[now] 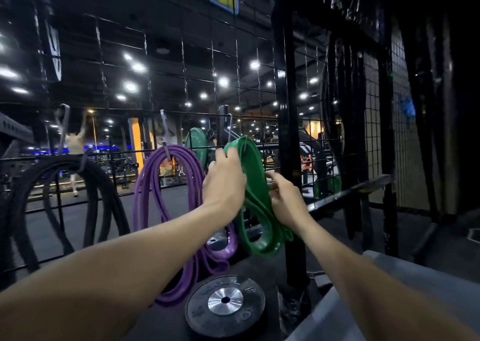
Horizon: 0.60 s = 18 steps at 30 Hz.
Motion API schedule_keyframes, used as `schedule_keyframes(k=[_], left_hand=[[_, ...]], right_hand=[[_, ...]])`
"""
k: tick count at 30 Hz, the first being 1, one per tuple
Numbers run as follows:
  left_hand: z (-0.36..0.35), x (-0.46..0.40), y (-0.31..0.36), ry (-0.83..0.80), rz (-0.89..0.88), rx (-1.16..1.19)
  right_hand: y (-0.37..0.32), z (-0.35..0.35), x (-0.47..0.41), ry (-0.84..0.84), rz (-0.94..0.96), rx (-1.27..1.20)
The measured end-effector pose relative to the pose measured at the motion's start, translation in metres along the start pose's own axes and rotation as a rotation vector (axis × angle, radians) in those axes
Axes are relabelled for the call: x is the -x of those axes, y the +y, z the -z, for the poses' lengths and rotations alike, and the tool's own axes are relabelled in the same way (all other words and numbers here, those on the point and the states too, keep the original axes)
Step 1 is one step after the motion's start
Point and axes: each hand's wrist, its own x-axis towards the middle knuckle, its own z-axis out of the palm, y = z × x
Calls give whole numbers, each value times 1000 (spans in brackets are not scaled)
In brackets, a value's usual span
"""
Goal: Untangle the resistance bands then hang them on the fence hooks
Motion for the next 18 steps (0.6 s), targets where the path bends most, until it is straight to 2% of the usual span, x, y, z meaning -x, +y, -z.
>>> schedule_keyframes(k=[5,8,10,12,14,18], left_hand=[[-1,4,2,-26,-24,-5],[-1,13,-4,7,-179,-41],[-5,23,-16,-71,-346,-170],[-11,32,-28,-203,-470,-405],[-16,33,-36,-291,-502,-545],[-15,31,-32,-380,-479,-571]], right_hand=[[-6,-2,0,-58,-43,-24],[1,-1,-1,-46,-15,67],[10,0,4,-8,5,108],[16,1,15,-12,-23,146],[19,-1,24,-80,-39,191],[20,-4,30,-215,-97,225]])
